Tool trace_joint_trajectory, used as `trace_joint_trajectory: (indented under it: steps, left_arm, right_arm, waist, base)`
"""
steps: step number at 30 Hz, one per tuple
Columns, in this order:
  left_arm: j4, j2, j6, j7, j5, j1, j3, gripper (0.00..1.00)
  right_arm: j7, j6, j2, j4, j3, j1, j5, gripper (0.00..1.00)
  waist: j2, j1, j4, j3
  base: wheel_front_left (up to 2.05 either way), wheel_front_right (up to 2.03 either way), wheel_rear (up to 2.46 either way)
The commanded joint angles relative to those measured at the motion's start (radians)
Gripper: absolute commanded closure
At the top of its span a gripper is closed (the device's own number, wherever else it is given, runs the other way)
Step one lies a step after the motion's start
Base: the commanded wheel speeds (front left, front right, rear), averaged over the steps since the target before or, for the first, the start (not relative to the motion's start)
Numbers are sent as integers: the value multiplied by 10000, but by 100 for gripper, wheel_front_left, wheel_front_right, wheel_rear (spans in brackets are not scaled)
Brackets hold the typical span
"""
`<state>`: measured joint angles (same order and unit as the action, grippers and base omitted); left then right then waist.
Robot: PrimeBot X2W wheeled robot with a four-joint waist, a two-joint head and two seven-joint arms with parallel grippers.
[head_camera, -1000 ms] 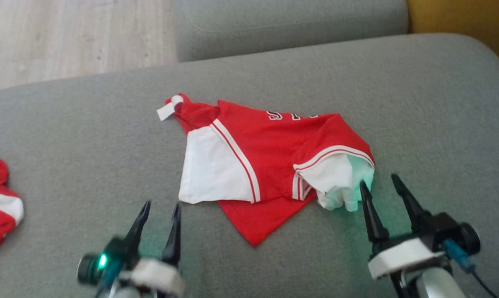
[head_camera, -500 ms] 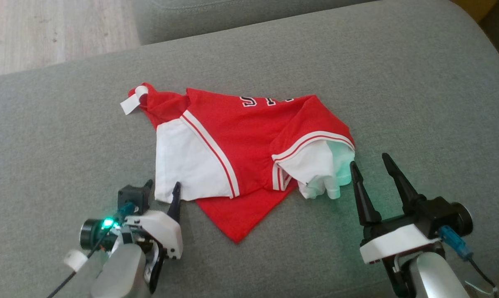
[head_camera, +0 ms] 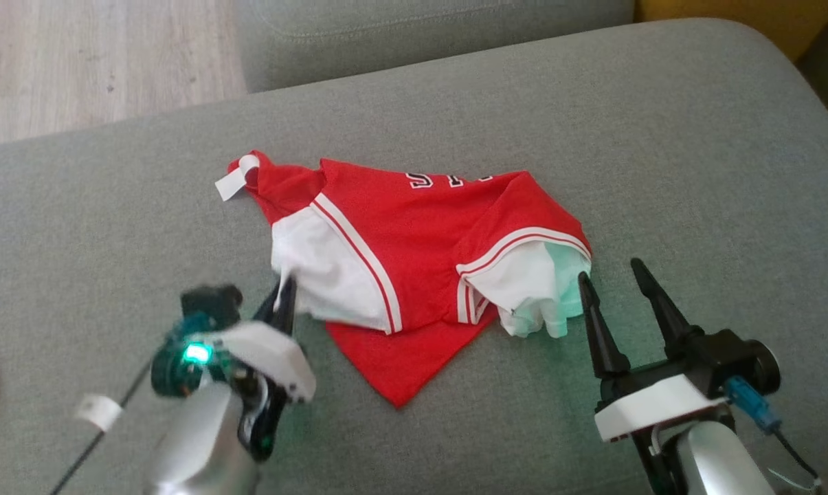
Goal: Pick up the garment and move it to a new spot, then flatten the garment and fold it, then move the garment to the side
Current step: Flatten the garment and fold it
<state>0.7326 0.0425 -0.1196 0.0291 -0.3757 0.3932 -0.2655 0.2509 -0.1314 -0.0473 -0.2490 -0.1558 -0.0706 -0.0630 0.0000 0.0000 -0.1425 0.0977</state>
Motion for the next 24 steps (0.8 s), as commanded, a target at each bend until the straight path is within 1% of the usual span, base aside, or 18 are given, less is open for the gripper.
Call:
trace_joint_trajectory:
  steps: [1, 4, 7, 11, 13, 16, 20, 24]
  left_arm:
    - [-758, 85, -60, 64, -475, 535, 251, 100]
    - [-2020, 82, -86, 468, -1612, 934, 114, 100]
    - [-3168, 80, -73, 984, -2765, 1528, 181, 100]
    - [-4075, 80, 353, 1546, -3791, 2607, 589, 100]
    - [-4226, 205, 689, 1629, -3728, 3242, 792, 100]
    - [-4059, 444, 1099, 1647, -3620, 4148, 1140, 100]
    - [-3416, 818, 1480, 1385, -3323, 5276, 1470, 100]
    - [-2729, 1123, 1721, 744, -3030, 6263, 1768, 100]
  right_arm:
    - [109, 7, -30, 248, -281, -227, -9, 0]
    - [109, 7, -30, 217, -402, -268, -31, 0]
    - [109, 7, -30, 225, -534, -390, -87, 0]
    - [109, 7, -30, 224, -742, -581, -208, 0]
    - [109, 7, -30, 234, -848, -680, -280, 0]
    - [109, 7, -30, 269, -944, -842, -401, 0]
    - [109, 7, -30, 289, -1023, -1031, -527, 0]
    - [109, 7, -30, 293, -1123, -1127, -641, 0]
  waist:
    - [0, 0, -6, -73]
    - [0, 0, -73, -111]
    - [0, 0, -183, -31]
    - [0, 0, -438, 93]
    - [0, 0, -599, 179]
    - [0, 0, -910, 311]
    - [0, 0, -1287, 506]
    - [0, 0, -1600, 609]
  base:
    - [0, 0, 0]
    - [0, 0, 0]
    - [0, 0, 0]
    - [0, 0, 0]
    - [0, 0, 0]
    - [0, 0, 0]
    - [0, 0, 0]
    - [0, 0, 0]
